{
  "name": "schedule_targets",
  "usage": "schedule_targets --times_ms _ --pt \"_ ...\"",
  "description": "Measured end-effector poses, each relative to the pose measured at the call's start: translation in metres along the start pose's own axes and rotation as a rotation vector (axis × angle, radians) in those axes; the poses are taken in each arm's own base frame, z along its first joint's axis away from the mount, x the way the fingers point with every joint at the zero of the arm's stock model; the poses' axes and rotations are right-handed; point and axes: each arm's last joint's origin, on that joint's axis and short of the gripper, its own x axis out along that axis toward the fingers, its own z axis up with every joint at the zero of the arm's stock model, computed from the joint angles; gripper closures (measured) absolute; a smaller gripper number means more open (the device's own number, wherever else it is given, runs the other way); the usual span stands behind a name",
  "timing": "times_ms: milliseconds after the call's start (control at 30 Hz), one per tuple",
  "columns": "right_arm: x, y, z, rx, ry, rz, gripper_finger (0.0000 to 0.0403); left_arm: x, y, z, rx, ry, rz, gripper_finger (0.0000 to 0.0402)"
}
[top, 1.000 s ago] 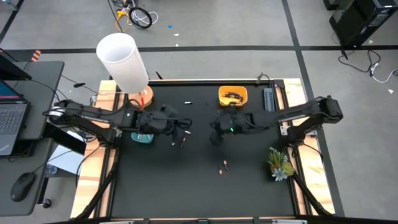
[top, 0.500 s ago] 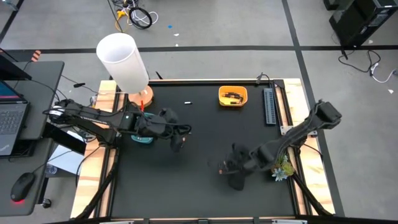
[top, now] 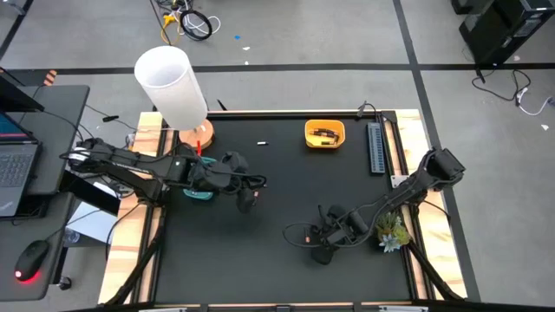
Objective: Sort batteries
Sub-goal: Put the black battery into the yellow bin
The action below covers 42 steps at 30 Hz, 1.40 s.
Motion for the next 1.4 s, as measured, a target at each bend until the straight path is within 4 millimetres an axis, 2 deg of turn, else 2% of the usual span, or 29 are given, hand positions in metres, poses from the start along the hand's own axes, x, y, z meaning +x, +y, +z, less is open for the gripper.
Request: schedule_targets --times_ms 100,200,833,1000,1233,1400 --pt "0.007 -0.004 0.002 0.011 0.014 -0.039 0.0113 0.000 0.000 0.000 0.001 0.001 0.001 0.0310" --pt "0.013 -0.006 0.003 0.014 0.008 -0.055 0.0112 0.000 0.001 -0.001 0.004 0.007 0.006 0.0310" --pt "0.046 -0.005 -0.002 -0.005 -0.002 -0.122 0.0190 0.000 0.001 -0.002 0.016 0.020 0.016 0.0310" --pt "0.046 -0.005 -0.001 0.009 0.001 -0.122 0.0239 0.000 0.002 -0.003 0.022 0.034 0.025 0.0310" --pt "0.047 -0.007 0.000 0.001 0.043 -0.105 0.0350 0.000 0.003 -0.004 0.025 0.044 0.032 0.0310" --pt "0.048 -0.010 0.004 -0.014 0.074 -0.092 0.0359 0.000 0.002 -0.003 0.017 0.029 0.020 0.0310"
